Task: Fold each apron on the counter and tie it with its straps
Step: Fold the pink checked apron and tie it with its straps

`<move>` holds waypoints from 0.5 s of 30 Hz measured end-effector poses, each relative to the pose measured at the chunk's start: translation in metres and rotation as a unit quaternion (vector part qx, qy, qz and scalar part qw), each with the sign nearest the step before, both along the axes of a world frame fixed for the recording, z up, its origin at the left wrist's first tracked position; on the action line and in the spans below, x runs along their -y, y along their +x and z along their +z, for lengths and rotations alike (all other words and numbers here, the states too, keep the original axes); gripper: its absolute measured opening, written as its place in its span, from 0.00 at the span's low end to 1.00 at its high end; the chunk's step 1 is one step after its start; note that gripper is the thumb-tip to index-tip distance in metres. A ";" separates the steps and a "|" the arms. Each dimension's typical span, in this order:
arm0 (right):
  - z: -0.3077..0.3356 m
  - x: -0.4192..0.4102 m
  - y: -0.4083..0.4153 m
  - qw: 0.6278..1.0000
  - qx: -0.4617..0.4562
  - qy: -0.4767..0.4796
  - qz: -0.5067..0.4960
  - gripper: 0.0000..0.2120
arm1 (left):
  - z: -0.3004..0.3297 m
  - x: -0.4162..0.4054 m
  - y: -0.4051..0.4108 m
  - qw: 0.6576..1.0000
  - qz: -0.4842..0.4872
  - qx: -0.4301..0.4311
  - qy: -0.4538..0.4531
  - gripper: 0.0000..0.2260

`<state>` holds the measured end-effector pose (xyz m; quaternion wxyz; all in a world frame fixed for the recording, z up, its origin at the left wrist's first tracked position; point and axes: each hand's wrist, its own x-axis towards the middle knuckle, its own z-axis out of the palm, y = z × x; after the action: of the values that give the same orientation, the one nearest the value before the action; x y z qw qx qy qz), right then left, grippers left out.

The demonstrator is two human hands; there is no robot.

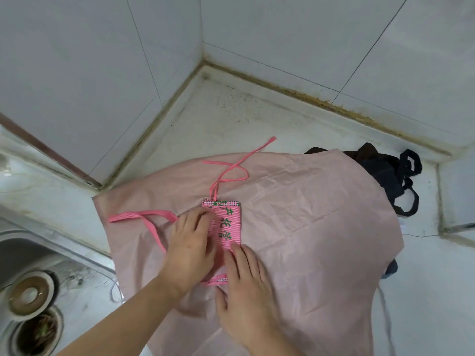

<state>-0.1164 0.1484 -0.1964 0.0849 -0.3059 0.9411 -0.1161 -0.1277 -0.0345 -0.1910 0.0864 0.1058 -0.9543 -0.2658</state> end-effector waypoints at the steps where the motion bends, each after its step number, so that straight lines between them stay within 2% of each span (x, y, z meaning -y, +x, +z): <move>1: 0.004 0.004 -0.002 1.000 0.001 -0.005 -0.004 0.35 | 0.005 -0.002 0.001 0.999 0.041 -0.005 0.020 0.19; 5: 0.018 0.023 -0.007 0.999 0.016 -0.038 0.018 0.17 | 0.008 -0.004 0.006 0.964 0.155 0.067 0.205 0.06; 7: 0.017 0.025 -0.008 0.998 0.020 -0.063 -0.003 0.09 | 0.010 0.000 0.006 0.941 0.198 0.094 0.259 0.05; 10: 0.015 0.025 -0.009 0.993 0.014 -0.102 -0.055 0.10 | 0.018 0.005 0.002 0.914 0.222 0.116 0.320 0.10; 15: 0.017 0.035 -0.008 0.983 0.018 -0.163 -0.087 0.13 | 0.021 0.008 0.003 0.924 0.186 0.159 0.295 0.07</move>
<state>-0.1246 0.1134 -0.1793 0.0405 -0.2304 0.9310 -0.2803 -0.1245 -0.0424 -0.1702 -0.0537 0.3431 -0.7972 -0.4939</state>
